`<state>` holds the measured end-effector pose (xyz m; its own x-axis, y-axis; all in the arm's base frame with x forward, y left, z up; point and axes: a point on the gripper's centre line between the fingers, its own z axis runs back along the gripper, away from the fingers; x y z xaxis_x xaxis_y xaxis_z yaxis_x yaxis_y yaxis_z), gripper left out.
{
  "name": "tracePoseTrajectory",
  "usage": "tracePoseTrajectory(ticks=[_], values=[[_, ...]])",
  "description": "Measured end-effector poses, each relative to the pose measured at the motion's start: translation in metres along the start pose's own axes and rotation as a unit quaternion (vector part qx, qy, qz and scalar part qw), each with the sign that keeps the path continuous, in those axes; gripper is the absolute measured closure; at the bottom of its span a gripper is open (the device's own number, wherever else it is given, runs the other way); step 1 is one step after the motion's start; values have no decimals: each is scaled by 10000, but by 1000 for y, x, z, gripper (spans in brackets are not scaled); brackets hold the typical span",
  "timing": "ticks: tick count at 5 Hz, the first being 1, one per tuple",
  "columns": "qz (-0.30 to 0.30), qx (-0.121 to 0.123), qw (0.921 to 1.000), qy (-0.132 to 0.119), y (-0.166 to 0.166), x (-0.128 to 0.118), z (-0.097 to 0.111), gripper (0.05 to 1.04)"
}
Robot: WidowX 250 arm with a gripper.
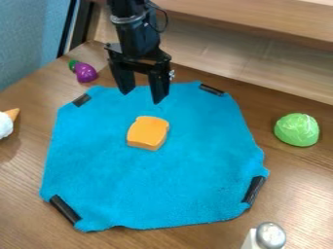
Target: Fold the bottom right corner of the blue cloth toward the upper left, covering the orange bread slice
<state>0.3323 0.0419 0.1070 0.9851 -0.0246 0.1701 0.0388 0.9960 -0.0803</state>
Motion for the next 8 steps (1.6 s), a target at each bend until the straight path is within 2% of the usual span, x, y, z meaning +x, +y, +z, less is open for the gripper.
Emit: tracePoseTrajectory(ticks=[1,2,3,4,5,6,7,8], values=[[35,-36,9999,166,0,-2,-11,84],[-336,-135,9990,247,-39,9,-26,84],[-594,-282,9978,121,-78,23,-33,84],[-728,-387,9965,156,-108,31,-46,84],[-827,-574,9947,228,-140,26,-58,84],[-1000,-639,9924,317,-168,18,-67,84],[-1047,-611,9916,442,-183,5,-72,84],[-1162,-452,9906,554,-192,-8,-77,84]])
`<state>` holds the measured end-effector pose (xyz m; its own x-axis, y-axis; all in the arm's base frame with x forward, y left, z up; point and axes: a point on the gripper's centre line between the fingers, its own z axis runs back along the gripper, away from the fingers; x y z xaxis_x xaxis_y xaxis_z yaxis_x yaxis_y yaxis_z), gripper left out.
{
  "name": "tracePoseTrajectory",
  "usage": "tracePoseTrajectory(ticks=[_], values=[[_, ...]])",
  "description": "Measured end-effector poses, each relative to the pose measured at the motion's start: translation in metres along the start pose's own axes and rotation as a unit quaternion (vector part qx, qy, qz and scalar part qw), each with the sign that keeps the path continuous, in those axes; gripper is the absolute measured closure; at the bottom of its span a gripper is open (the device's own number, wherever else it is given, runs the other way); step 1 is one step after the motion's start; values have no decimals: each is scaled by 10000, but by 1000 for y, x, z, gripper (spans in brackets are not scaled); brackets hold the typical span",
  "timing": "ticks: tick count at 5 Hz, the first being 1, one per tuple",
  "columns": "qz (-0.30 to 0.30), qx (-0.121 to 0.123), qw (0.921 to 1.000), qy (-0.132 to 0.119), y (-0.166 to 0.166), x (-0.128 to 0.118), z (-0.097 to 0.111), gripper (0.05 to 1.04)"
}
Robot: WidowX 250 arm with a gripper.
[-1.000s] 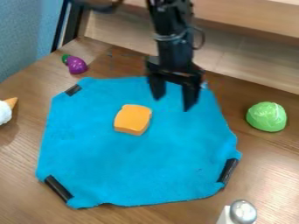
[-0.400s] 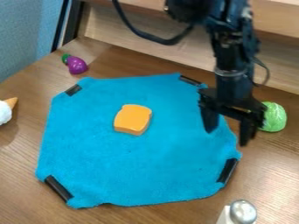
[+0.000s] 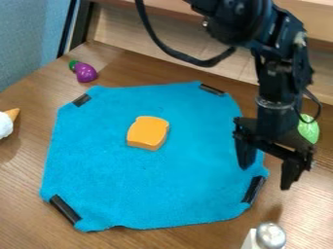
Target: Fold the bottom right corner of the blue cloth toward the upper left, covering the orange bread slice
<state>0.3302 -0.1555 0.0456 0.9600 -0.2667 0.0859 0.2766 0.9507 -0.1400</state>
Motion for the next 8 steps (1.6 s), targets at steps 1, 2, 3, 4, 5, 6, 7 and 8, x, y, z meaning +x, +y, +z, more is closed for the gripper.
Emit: tracePoseTrajectory(ticks=[1,2,3,4,5,6,7,8], values=[[-12,150,9998,118,-4,-7,-5,84],[68,280,9993,252,1,-17,-12,84],[79,363,9991,190,4,-16,-13,84],[208,484,9985,140,7,-16,-17,131],[302,521,9981,122,9,-17,-19,411],[309,552,9979,125,10,-17,-20,705],[321,563,9978,153,11,-19,-20,913],[384,401,9983,179,18,-27,-9,1009]])
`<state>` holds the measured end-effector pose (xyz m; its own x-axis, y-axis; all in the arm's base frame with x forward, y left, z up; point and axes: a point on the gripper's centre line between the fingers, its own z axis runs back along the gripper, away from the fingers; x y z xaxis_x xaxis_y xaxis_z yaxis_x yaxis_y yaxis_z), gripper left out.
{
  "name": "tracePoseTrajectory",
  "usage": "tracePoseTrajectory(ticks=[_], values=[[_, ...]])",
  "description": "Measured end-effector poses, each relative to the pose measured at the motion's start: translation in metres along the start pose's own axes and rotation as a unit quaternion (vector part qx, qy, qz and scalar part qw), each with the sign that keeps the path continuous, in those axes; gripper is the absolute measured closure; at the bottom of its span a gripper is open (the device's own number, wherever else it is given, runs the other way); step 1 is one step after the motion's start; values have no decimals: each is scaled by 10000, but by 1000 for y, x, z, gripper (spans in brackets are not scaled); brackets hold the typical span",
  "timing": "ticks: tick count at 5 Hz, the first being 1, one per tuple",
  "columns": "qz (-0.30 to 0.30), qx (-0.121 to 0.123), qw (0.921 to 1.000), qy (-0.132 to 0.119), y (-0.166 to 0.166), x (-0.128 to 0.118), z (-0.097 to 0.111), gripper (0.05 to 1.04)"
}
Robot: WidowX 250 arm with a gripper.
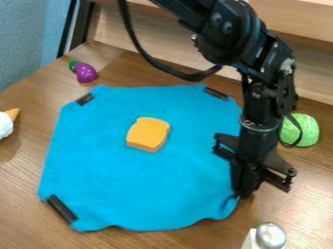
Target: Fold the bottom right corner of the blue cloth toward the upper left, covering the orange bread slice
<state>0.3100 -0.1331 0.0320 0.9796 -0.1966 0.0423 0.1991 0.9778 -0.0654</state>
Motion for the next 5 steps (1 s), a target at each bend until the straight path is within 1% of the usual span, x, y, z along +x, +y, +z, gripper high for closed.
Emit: tracePoseTrajectory(ticks=[1,2,3,4,5], values=[[232,-193,9985,-467,27,4,37,1023],[525,-72,9966,-632,62,2,58,1024],[930,117,9929,-726,104,-3,71,1024],[1275,311,9893,-644,147,-15,74,1025],[1666,475,9828,-639,192,-30,78,1025]])
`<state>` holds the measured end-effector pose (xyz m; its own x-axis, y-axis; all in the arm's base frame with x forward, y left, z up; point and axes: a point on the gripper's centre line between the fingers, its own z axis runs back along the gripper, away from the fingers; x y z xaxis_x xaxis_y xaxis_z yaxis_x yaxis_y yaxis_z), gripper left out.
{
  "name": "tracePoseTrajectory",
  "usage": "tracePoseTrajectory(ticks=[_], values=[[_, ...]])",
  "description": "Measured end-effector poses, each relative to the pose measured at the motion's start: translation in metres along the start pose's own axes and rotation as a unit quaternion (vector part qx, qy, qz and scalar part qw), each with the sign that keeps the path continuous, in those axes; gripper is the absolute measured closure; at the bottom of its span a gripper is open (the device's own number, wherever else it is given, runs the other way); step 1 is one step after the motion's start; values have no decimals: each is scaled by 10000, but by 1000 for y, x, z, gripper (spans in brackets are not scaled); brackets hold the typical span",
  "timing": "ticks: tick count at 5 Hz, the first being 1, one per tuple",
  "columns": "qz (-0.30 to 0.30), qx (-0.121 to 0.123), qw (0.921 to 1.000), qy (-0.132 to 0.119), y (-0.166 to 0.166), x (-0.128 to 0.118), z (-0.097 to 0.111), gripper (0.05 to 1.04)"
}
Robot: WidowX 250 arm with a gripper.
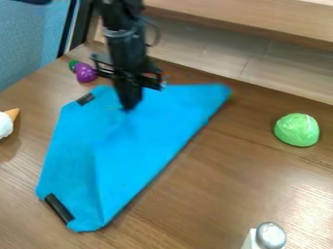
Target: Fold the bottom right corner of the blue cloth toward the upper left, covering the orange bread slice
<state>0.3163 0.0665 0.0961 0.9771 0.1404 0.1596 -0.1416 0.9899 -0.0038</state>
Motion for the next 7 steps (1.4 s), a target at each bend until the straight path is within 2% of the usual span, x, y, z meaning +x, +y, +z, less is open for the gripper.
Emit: tracePoseTrajectory(ticks=[1,2,3,4,5,6,7], values=[[150,103,9998,130,28,5,-8,1025],[212,142,9996,142,48,14,-13,1025],[197,151,9995,182,57,17,-19,1007],[283,288,9987,318,68,15,-37,839],[209,217,9988,384,64,4,-48,567],[251,209,9993,162,58,2,-32,285],[225,-40,9997,-78,35,6,-9,81]])
